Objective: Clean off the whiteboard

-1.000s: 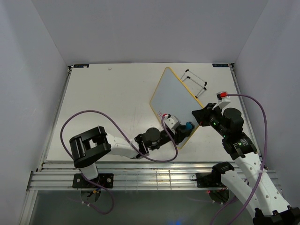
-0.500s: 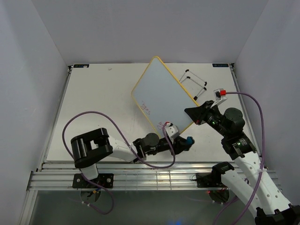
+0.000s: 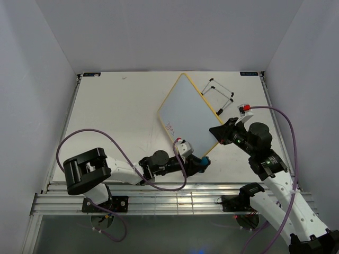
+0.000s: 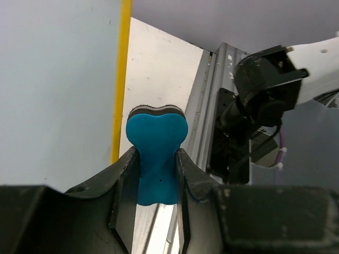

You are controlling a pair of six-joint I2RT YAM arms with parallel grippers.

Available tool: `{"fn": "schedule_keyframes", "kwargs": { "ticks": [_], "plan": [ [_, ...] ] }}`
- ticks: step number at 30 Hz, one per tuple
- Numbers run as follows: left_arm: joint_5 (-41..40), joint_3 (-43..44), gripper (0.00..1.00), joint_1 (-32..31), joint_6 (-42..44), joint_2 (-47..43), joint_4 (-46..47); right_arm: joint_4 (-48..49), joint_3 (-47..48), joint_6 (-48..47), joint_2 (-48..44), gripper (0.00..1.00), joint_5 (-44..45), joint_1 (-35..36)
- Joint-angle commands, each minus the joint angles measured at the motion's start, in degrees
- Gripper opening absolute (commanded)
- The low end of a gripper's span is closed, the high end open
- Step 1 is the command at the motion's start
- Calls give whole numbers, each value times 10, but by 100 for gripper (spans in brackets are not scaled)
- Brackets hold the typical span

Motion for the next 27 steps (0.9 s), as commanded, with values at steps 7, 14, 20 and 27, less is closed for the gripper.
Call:
{"fn": "schedule_keyframes", "kwargs": {
  "ticks": [7,14,20,27],
  "plan": [
    [-20,-96,0,-13,-39,-147,-9,83,-3,-42,5,8,-10,4],
    [-179,-80,0,61,-71,-207,-164,81,-12,-54,-32,8,-47,4],
    [-95,-65,0,251,-113,-106,-100,62,-8,-20,-46,8,-102,4],
    [0,35,0,383,-185,74,-68,72,-5,14,-62,8,-147,4]
  ]
}}
